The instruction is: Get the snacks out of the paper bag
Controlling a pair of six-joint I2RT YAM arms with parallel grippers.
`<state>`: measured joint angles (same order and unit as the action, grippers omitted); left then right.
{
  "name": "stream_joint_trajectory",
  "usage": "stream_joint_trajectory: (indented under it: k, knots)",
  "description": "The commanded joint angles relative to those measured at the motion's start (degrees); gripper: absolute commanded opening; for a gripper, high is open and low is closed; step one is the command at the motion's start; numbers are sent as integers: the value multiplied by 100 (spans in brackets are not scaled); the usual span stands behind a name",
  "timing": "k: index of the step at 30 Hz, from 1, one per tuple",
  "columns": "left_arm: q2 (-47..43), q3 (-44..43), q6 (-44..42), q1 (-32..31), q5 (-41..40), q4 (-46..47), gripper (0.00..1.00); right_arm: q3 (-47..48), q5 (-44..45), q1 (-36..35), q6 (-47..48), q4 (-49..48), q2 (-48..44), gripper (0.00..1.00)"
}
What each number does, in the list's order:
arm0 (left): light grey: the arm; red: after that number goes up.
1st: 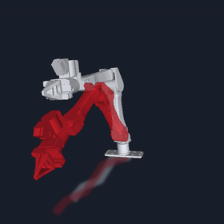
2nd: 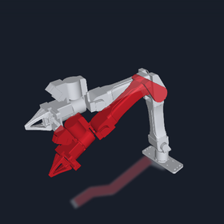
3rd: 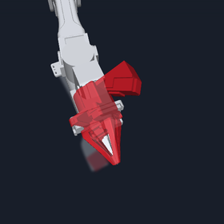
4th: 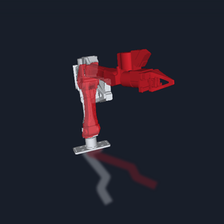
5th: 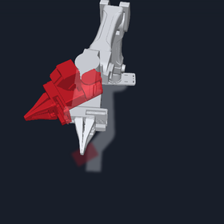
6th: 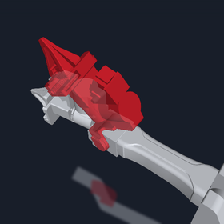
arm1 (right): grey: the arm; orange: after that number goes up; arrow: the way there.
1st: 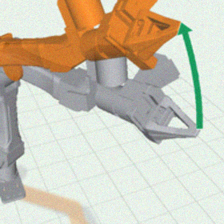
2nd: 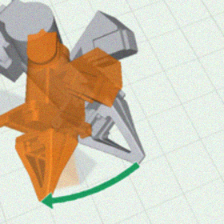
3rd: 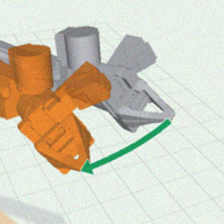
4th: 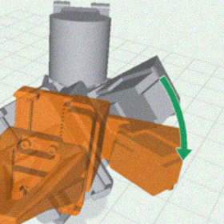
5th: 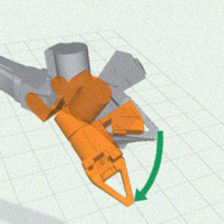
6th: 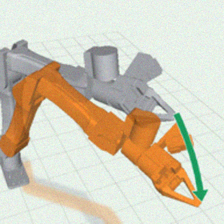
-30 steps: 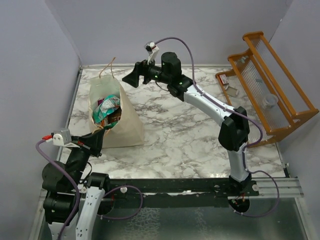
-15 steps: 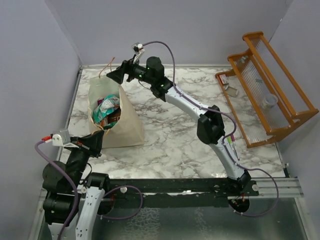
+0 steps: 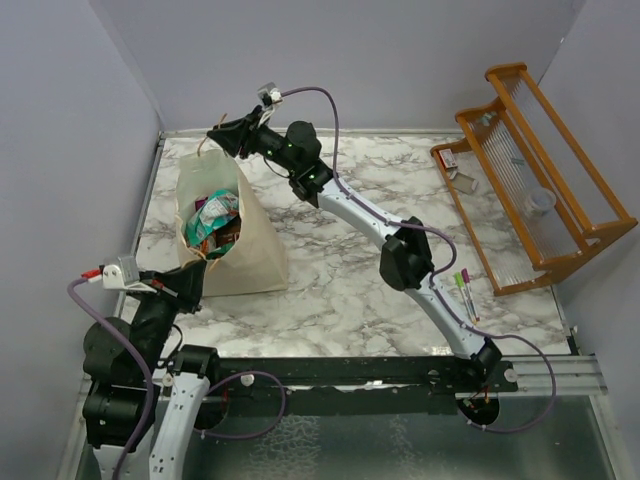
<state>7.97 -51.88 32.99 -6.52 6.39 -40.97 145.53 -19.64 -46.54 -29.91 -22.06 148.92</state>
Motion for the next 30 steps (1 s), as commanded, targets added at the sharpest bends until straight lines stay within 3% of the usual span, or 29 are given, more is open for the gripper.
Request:
stream_joint_trajectory:
  k: [1, 3, 4, 8, 19, 30]
  knots:
    - [410, -359, -18, -20, -516, -181, 0, 38, 546, -83, 204, -370, -263, 21]
    - [763, -592, 93, -30, -1029, -435, 0, -288, 763, -78, 334, -280, -628, 4]
    - [952, -733, 54, -29, -1245, -501, 0, -471, 822, -75, 440, -214, -824, 2]
    - [1763, -1343, -73, -39, -2016, -554, 0, -1493, 872, -65, 813, -54, -1832, 1]
    - [3642, -2259, -729, -130, -2625, 786, 0, -4667, 1409, -65, 1036, -148, -4279, 1]
    - [5630, -3524, -1633, 3, -2795, 2100, 0, -5501, 1552, -65, 919, 163, -5093, 1]
